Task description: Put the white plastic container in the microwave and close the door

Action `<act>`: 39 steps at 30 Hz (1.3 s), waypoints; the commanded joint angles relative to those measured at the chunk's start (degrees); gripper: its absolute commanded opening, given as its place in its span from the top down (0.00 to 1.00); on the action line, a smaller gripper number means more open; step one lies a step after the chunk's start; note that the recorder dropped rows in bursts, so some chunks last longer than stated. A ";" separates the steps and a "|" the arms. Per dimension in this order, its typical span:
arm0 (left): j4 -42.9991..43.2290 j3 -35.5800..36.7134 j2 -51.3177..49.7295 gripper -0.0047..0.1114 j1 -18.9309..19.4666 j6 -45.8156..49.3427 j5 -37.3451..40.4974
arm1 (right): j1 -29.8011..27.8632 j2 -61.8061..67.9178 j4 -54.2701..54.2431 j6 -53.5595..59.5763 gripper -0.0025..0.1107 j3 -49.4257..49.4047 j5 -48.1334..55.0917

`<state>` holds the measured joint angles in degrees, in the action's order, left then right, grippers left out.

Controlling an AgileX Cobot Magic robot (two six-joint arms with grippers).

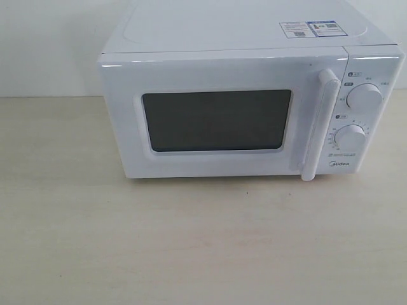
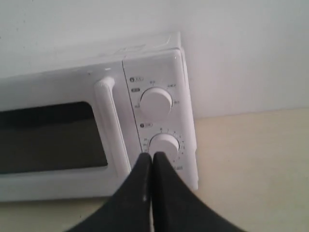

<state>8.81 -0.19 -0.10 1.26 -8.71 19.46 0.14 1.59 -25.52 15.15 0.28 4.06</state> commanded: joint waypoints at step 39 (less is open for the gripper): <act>-0.39 0.19 0.10 0.93 -0.34 -0.33 -0.11 | 2.34 -0.31 17.56 -9.07 0.98 -0.28 15.08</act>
<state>8.81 -0.19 -0.10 1.26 -8.71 19.46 2.33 1.59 -8.06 5.82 -0.01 19.15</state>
